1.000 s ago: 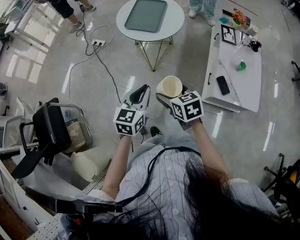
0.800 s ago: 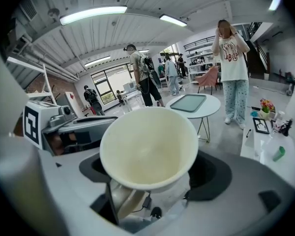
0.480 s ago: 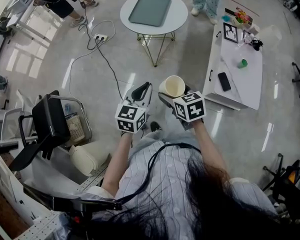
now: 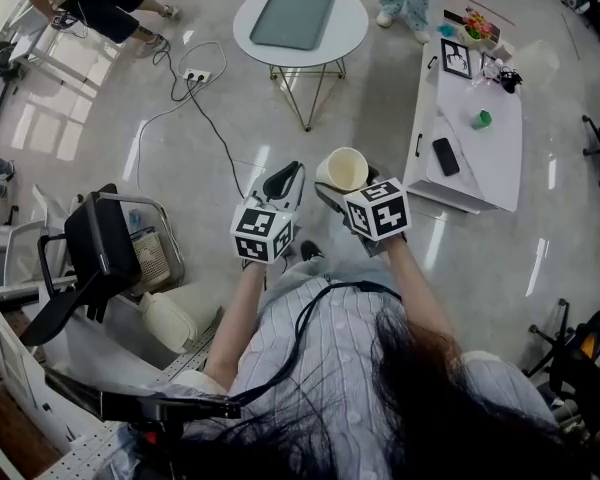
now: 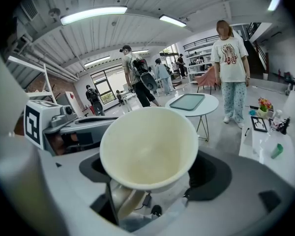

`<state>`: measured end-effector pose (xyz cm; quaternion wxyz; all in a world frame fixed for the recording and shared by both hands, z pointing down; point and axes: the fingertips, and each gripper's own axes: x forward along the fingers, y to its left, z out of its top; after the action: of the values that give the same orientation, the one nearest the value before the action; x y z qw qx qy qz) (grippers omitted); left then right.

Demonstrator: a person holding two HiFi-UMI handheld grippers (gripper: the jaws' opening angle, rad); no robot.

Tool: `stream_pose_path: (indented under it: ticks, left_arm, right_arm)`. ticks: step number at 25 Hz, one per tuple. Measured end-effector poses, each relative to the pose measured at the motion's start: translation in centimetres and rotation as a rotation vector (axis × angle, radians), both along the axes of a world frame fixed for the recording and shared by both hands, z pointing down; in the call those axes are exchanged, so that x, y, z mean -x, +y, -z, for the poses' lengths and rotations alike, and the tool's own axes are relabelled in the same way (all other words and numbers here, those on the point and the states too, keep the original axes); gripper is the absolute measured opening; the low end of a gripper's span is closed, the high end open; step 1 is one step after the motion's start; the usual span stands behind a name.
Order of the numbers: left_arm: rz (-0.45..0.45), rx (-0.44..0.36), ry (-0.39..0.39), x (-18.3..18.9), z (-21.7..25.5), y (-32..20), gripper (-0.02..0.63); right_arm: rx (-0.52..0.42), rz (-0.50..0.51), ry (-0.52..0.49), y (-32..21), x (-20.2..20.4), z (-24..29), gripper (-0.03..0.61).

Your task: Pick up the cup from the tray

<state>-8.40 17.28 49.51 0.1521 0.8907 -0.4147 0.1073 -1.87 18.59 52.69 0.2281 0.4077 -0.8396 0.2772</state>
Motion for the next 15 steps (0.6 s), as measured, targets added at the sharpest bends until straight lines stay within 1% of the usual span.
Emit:
stream_pose_path:
  ticks: [15]
  left_arm:
    - [-0.015,0.003,-0.015,-0.23,-0.46,0.21,0.017]
  right_arm:
    - [0.004,0.011,0.007,0.29,0.09,-0.32,0.408]
